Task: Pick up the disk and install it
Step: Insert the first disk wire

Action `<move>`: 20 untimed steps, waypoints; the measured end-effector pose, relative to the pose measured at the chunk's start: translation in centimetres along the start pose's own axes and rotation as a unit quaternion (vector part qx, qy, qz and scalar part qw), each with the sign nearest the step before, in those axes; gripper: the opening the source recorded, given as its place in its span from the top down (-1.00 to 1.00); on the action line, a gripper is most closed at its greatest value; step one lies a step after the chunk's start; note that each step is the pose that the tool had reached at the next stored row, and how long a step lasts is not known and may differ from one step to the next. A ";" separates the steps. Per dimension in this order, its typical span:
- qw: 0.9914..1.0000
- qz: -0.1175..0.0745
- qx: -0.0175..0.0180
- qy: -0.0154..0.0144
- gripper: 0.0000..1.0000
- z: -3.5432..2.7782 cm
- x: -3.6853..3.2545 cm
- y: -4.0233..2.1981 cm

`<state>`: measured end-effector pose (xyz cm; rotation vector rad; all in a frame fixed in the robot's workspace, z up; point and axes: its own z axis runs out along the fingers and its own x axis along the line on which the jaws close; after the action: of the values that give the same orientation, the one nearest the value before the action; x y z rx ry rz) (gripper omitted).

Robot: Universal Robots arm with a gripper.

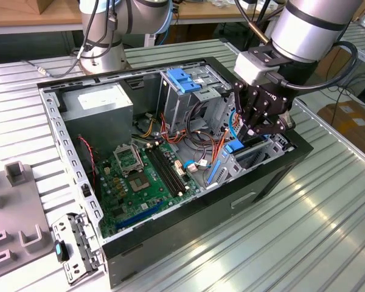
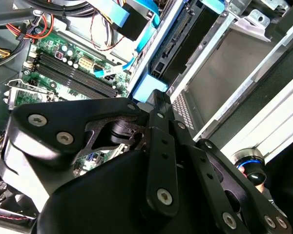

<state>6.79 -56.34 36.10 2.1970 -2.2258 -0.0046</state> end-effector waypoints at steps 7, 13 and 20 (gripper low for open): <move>1.000 0.000 0.000 0.000 0.79 -0.01 -0.01 -0.84; 1.000 0.000 -0.001 0.000 0.79 -0.02 -0.08 -3.66; 1.000 -0.012 -0.002 0.000 0.79 -0.19 -0.11 -4.69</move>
<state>11.49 -56.29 36.24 2.2206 -2.1978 -0.0078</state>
